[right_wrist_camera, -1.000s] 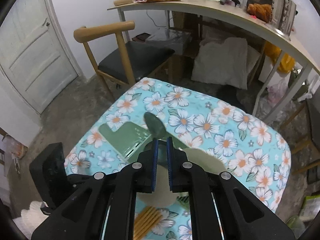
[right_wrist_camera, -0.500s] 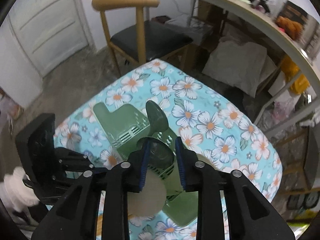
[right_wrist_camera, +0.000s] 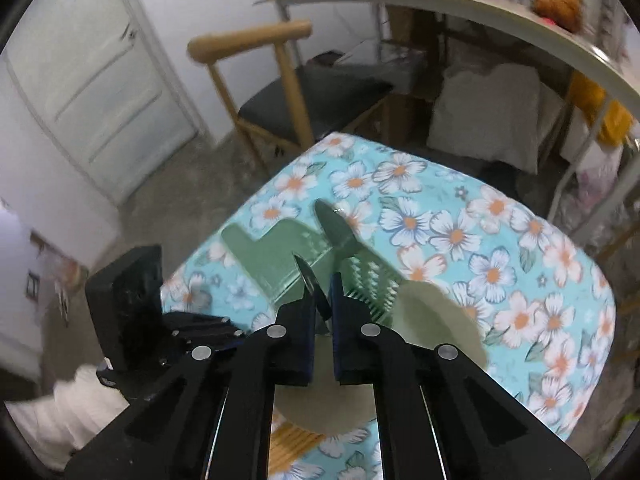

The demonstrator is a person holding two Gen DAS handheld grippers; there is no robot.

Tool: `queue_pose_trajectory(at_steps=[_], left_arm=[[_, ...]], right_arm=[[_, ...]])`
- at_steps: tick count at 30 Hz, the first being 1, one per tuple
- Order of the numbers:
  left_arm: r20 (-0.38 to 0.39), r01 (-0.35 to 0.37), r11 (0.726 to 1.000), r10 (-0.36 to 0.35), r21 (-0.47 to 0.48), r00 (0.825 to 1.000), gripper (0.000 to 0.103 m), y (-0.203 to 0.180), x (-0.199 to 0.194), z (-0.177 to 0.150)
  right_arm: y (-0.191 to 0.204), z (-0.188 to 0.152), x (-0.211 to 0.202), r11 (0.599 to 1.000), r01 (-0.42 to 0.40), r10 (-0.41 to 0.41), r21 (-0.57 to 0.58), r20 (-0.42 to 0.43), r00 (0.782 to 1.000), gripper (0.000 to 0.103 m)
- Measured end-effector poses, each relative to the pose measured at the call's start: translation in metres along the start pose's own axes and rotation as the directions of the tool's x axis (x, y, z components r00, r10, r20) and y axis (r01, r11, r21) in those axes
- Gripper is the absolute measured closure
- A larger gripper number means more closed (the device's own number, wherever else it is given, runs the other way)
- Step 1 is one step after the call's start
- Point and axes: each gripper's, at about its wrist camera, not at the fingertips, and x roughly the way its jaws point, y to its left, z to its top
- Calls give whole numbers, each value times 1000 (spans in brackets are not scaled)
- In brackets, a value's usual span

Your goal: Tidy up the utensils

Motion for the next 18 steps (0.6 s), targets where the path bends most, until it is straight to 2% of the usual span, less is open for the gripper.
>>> queue_pose_trajectory(at_steps=[3, 7, 11, 14, 18], left_arm=[[9, 9, 1000, -9, -14, 1000, 100, 2, -3, 1], [-5, -7, 1000, 7, 4, 1000, 100, -1, -1, -1], [-11, -58, 998, 58, 26, 998, 100, -3, 3, -3], [18, -44, 999, 44, 12, 999, 100, -1, -2, -1], [45, -17, 1000, 17, -4, 999, 100, 0, -9, 2]], right_arm=[[-10, -4, -4, 996, 4, -8, 88, 51, 999, 99], [-25, 0, -13, 982, 41, -66, 186, 131, 989, 99], [-23, 2, -13, 984, 81, -102, 157, 133, 986, 100], [-13, 2, -13, 984, 142, -155, 104, 134, 979, 100], [-13, 4, -29, 975, 190, -213, 119, 224, 951, 100]])
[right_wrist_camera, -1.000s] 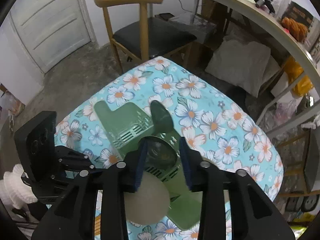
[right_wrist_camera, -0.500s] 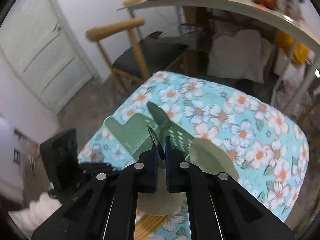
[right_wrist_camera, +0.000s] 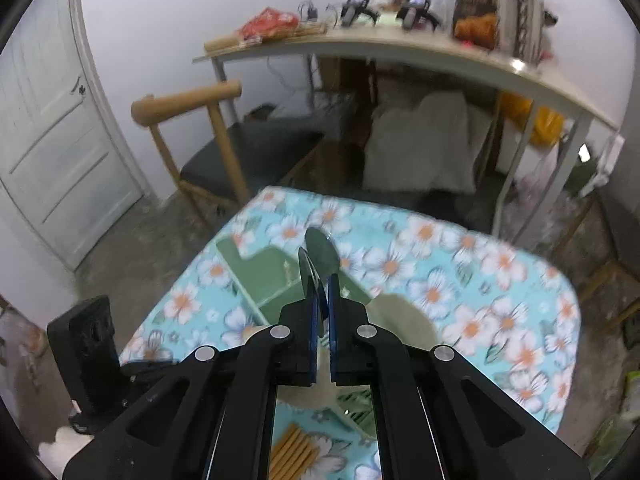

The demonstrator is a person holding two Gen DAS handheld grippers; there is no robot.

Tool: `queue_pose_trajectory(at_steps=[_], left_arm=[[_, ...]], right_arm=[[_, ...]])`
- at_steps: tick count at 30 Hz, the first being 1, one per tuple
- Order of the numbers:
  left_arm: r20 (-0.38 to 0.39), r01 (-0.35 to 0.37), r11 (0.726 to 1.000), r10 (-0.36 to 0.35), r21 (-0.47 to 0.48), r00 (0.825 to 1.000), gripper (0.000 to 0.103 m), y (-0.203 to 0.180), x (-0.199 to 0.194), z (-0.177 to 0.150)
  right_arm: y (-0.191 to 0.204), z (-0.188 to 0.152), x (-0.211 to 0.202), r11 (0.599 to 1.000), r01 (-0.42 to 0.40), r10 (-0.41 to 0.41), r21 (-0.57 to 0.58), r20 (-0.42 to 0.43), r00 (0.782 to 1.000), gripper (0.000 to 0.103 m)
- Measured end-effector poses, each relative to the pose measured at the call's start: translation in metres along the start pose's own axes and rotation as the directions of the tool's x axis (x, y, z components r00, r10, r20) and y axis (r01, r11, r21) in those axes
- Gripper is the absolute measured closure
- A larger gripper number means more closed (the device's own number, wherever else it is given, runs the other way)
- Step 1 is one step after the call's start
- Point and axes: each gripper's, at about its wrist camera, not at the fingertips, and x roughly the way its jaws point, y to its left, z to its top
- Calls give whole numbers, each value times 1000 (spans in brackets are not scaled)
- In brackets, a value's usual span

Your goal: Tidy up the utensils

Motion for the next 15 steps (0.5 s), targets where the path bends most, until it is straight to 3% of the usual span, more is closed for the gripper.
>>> queue_pose_trajectory(at_steps=[7, 10, 13, 15], left_arm=[[-14, -4, 1000, 4, 9, 1000, 100, -2, 4, -2], [-14, -1, 1000, 1, 11, 1000, 100, -3, 5, -2], [-21, 0, 1000, 0, 15, 1000, 100, -4, 7, -3], [-28, -1, 1000, 1, 19, 1000, 100, -4, 8, -4]], right_arm=[[-7, 15, -34, 995, 98, -96, -10, 147, 985, 101], [-8, 20, -37, 992, 125, -119, -28, 154, 981, 101], [-2, 20, -39, 972, 222, -203, -75, 204, 958, 101], [1, 19, -37, 967, 236, -212, -95, 212, 954, 101]])
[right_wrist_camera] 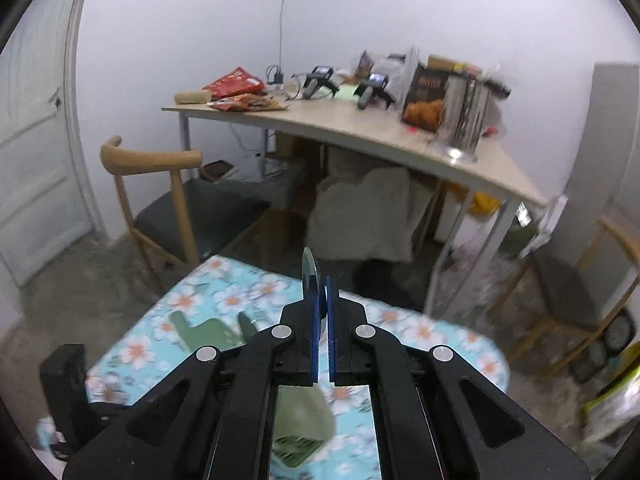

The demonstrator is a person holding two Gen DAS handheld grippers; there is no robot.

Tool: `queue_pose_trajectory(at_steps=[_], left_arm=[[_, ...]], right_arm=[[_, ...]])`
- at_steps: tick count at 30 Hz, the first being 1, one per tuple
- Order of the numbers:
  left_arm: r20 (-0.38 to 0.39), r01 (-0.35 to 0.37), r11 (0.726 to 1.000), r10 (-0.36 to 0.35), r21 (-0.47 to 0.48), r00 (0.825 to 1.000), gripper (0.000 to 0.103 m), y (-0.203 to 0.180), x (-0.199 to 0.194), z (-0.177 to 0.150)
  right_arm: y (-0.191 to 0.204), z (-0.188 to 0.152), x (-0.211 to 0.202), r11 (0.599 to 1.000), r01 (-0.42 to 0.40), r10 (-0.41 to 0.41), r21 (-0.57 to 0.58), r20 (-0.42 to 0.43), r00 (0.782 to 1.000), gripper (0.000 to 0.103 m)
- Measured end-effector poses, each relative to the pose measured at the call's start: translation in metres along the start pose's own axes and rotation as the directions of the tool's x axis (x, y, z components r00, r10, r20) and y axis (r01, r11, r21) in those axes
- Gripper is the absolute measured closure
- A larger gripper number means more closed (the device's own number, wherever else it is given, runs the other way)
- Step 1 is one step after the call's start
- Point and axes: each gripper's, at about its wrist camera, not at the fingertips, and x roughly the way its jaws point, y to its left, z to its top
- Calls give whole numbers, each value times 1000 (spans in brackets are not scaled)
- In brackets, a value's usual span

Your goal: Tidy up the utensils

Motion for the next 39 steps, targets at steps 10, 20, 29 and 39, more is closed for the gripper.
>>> queue_pose_trajectory(at_steps=[10, 20, 29, 39], left_arm=[[1, 10, 1000, -10, -11, 1000, 100, 1, 0, 0], [40, 24, 999, -23, -22, 999, 100, 2, -14, 6], [267, -84, 996, 91, -36, 959, 45, 0, -60, 27], [210, -114, 984, 141, -136, 967, 36, 33, -27, 89]], right_arm=[[29, -25, 19, 996, -62, 56, -71, -86, 995, 101], [35, -39, -6, 992, -71, 62, -107, -82, 995, 69], [-23, -106, -53, 941, -121, 103, 315, 72, 992, 48], [-16, -176, -4, 814, -283, 253, 507, 129, 959, 47]])
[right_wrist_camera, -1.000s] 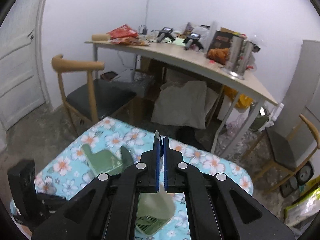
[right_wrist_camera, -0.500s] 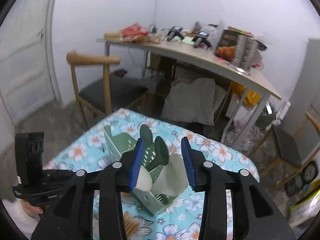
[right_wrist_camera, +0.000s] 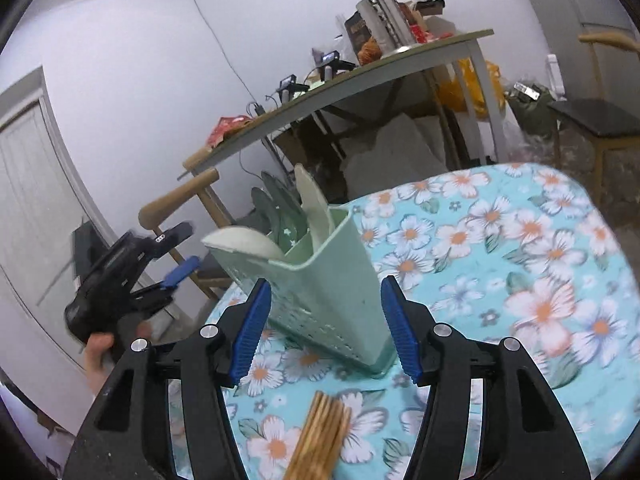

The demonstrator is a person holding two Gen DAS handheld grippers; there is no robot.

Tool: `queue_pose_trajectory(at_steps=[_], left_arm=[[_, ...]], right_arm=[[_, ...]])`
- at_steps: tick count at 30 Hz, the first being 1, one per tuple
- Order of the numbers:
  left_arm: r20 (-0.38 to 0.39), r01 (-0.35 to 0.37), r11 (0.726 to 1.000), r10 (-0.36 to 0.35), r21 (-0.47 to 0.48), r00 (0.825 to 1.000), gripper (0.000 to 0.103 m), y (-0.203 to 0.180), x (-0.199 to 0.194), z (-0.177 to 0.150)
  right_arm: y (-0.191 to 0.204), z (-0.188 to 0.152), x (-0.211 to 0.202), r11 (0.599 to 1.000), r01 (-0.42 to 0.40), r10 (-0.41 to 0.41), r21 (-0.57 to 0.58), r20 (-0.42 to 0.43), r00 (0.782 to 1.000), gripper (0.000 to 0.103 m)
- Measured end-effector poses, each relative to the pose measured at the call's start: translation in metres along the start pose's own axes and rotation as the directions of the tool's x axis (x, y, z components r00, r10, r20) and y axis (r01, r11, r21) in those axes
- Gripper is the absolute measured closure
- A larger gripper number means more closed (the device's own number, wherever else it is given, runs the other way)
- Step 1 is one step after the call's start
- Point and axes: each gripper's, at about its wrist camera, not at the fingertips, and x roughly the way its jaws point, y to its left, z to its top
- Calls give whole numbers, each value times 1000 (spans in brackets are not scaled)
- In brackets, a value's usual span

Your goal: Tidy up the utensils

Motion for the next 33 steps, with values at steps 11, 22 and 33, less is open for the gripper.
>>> queue_pose_trajectory(at_steps=[11, 22, 33], left_arm=[[-134, 14, 989, -33, -146, 990, 51, 2, 26, -13], [-152, -56, 974, 23, -219, 988, 52, -11, 11, -29], [125, -67, 992, 54, 107, 991, 44, -60, -97, -67]], right_arm=[[-2, 11, 20, 999, -8, 7, -34, -12, 1000, 48], [-10, 29, 22, 997, -3, -3, -80, -84, 996, 49], [6, 23, -57, 993, 19, -13, -119, 51, 999, 46]])
